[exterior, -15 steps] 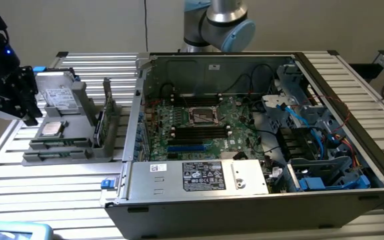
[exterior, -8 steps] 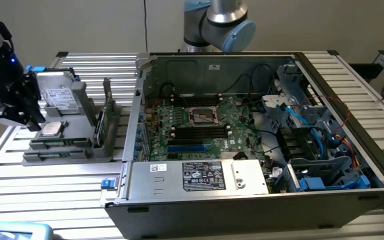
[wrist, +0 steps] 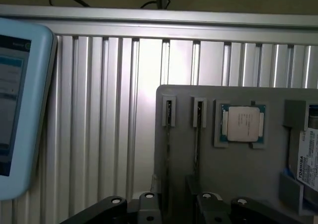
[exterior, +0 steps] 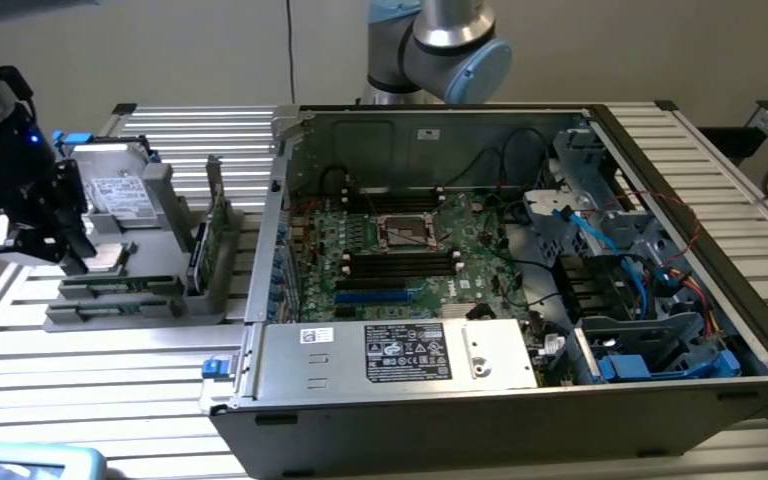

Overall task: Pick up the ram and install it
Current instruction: 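Pick up the ram and move it above insertion slot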

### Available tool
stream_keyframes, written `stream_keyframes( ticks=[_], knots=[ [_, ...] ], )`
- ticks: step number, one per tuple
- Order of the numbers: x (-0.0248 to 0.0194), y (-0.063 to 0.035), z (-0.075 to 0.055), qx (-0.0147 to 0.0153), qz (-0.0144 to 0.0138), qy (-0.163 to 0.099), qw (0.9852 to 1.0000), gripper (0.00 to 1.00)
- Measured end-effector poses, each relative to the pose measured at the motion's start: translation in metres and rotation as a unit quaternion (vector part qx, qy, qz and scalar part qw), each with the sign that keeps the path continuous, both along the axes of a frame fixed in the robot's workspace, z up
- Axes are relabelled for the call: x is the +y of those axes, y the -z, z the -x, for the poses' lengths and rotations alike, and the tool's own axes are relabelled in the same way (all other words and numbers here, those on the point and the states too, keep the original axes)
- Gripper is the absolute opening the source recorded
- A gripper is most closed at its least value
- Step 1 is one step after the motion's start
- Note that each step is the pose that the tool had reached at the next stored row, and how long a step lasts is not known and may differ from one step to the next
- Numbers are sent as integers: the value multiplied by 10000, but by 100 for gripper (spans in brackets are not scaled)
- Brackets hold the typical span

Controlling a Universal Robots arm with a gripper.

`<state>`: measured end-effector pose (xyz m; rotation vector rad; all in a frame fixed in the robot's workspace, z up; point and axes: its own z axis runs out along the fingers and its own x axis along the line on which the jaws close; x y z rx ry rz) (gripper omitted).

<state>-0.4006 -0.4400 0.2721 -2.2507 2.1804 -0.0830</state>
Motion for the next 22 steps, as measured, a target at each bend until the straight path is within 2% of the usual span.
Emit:
stream_keyframes(
  ticks=[22],
  knots=[
    [-126,400,-68,0,-1,28,10000,33]
  ],
)
